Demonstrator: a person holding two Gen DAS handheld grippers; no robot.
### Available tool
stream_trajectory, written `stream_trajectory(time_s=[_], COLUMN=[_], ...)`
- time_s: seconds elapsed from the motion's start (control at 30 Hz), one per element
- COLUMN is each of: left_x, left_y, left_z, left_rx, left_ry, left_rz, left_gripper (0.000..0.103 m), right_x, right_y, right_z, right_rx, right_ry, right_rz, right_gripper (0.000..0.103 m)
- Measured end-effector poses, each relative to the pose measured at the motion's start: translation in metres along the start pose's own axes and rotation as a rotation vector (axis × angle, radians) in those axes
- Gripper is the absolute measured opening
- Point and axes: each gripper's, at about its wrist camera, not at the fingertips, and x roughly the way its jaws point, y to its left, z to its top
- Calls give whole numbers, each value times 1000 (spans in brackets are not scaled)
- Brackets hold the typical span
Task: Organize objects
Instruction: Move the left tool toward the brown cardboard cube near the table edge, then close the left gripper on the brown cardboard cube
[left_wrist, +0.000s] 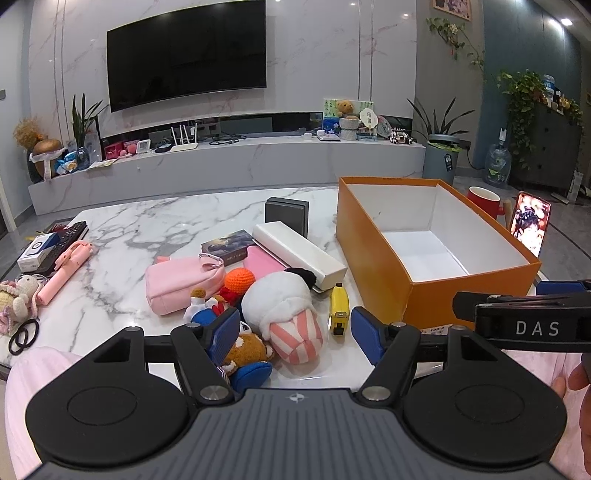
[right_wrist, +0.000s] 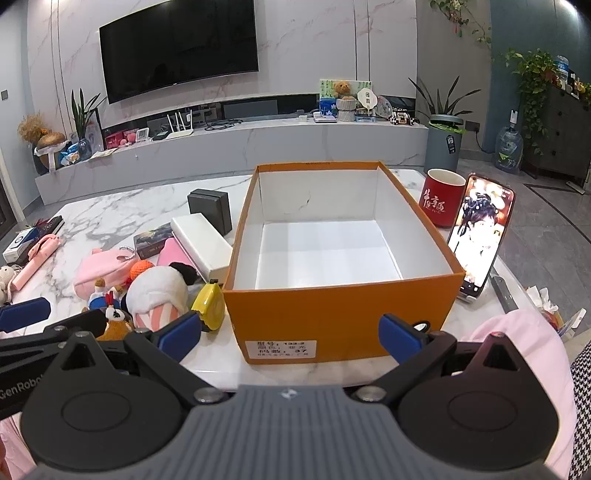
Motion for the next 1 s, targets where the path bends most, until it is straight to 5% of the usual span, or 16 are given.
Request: stream_trajectory(time_s=[0.43, 0.67, 0.87, 1.0], left_x=[23, 56, 79, 91], left_y=[-5, -14, -17, -18], left_z=[-11, -28, -40, -43], left_rx=[33, 24, 22, 18], left_ry=[172, 351, 448, 496], left_rz=[-161, -261, -260, -263], left_gripper=[84, 87, 88, 90], right_x=[18, 32, 56, 70], right_y=[-11, -17, -19, -20], right_z=[-8, -11, -19, -24], right_rx=[30, 23, 14, 20], right_ry=[87, 131, 222, 256], right_rz=[-1, 13, 75, 92], right_gripper=[101, 80, 60, 58])
